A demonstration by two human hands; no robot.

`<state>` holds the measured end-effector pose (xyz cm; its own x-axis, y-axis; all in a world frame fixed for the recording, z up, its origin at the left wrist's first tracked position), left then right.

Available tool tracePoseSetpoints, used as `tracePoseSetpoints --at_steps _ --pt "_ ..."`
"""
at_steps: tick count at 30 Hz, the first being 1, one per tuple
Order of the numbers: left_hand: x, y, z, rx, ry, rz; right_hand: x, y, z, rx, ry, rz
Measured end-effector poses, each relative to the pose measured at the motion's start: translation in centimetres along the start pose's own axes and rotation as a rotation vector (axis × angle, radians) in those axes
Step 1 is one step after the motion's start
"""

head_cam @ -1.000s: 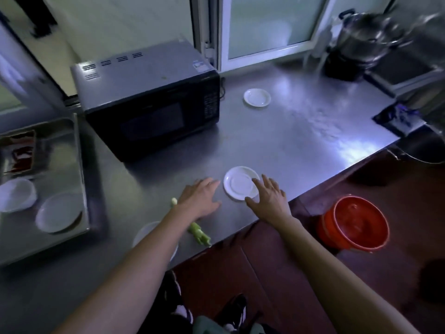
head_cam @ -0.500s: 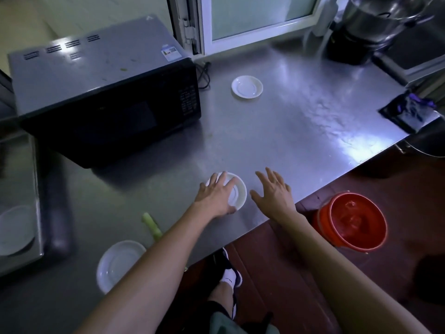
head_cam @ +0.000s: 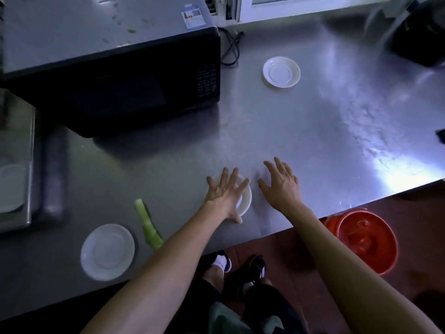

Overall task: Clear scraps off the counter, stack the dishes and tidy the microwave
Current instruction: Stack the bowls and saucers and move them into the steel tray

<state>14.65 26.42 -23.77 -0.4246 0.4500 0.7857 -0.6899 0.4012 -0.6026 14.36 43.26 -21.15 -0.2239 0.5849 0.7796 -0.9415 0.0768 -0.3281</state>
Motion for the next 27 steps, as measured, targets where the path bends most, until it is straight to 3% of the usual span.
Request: tracePoseSetpoints --at_steps 14,27 --pt "5.2 -1.2 0.1 0.241 -0.117 -0.139 5.8 2.5 -0.9 0.192 -0.054 0.049" --pt "9.6 3.1 5.9 0.255 -0.202 -0.194 8.3 10.2 1.1 0.136 -0.118 0.065"
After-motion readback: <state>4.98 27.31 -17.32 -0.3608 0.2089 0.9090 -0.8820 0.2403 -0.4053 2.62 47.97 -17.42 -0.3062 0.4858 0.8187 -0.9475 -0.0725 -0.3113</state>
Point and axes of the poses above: each hand's wrist, its own y-axis towards the middle knuckle, its own x-axis out of the back of the hand, z = x × y, the point moved 4 cm from there along y, towards the middle knuckle, and after that the axes turned 15 degrees about y, right-handed, at the moved point
